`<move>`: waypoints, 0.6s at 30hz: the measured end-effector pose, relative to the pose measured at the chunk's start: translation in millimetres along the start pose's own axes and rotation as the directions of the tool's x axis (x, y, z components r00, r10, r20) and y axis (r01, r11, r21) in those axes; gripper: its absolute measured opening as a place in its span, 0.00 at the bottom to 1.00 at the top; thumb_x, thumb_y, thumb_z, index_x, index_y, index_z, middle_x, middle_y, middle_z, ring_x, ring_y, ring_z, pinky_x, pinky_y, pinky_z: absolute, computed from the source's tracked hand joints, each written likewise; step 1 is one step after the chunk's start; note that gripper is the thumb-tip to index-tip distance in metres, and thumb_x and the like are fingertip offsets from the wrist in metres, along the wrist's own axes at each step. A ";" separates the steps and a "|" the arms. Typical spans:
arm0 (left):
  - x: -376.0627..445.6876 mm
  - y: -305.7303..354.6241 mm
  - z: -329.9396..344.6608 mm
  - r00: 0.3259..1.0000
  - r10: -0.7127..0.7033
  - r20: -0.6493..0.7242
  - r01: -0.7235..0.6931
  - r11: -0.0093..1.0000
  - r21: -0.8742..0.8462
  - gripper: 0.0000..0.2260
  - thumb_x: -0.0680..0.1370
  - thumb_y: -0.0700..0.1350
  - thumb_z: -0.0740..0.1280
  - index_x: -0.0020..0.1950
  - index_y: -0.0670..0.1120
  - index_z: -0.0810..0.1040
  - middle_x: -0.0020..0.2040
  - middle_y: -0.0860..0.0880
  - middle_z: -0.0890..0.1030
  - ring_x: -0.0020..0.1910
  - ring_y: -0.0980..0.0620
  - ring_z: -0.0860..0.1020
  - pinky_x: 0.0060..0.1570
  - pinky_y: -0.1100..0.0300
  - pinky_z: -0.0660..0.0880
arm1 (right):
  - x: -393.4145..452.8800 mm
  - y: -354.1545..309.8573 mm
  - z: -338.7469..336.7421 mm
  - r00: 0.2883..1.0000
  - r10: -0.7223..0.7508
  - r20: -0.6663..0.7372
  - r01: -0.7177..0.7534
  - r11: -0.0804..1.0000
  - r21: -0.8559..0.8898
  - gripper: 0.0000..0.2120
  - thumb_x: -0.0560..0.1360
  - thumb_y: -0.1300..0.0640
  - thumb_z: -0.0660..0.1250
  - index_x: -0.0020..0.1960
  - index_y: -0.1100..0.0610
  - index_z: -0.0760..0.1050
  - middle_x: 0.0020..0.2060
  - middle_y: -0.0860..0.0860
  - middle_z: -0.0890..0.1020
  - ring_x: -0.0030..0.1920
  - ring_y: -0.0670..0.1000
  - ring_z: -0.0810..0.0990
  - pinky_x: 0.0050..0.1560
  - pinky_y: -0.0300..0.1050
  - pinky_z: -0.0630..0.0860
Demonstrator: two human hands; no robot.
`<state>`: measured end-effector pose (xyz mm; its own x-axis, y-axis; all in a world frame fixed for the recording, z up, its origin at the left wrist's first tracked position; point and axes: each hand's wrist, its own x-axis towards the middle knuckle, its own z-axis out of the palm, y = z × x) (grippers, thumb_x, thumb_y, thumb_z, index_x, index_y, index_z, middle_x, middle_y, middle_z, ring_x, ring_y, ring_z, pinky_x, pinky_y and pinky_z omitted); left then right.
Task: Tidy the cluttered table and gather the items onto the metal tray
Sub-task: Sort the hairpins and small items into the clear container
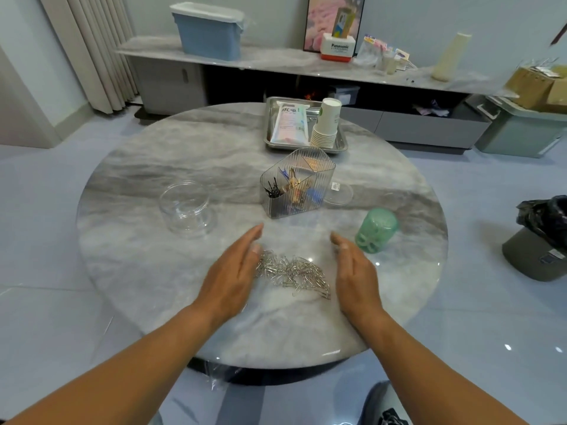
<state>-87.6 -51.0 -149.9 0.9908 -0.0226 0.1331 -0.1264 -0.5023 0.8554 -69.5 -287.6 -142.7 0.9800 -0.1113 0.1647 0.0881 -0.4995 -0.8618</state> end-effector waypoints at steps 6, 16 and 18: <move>-26.0 5.2 19.2 0.953 -0.132 -0.274 0.151 0.987 0.050 0.26 0.84 0.64 0.45 0.80 0.58 0.62 0.78 0.58 0.66 0.77 0.59 0.62 0.75 0.57 0.61 | -13.4 4.7 7.9 0.997 -0.006 0.075 0.025 0.968 -0.250 0.22 0.86 0.52 0.49 0.76 0.54 0.70 0.74 0.48 0.72 0.75 0.45 0.67 0.77 0.41 0.58; 0.0 38.6 68.1 0.959 -0.184 -0.214 0.153 0.976 -0.154 0.25 0.83 0.63 0.46 0.79 0.61 0.59 0.78 0.59 0.65 0.76 0.62 0.62 0.74 0.62 0.59 | -18.2 -15.8 56.1 0.953 -0.062 0.296 0.147 0.950 -0.275 0.24 0.86 0.51 0.45 0.80 0.51 0.64 0.78 0.47 0.67 0.78 0.42 0.60 0.80 0.43 0.50; 5.9 42.5 65.4 0.962 -0.219 -0.164 0.155 0.929 -0.335 0.26 0.81 0.64 0.47 0.79 0.62 0.60 0.78 0.59 0.66 0.74 0.63 0.64 0.73 0.63 0.60 | -19.9 -19.7 57.7 0.941 -0.104 0.322 0.196 0.944 -0.266 0.26 0.85 0.50 0.44 0.79 0.51 0.65 0.76 0.47 0.69 0.77 0.42 0.62 0.80 0.42 0.51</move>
<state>-84.0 -129.0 -145.5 0.9729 0.2302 0.0224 0.0201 -0.1807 0.9833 -80.5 -226.0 -156.7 0.9704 0.2239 0.0906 0.2276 -0.7219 -0.6535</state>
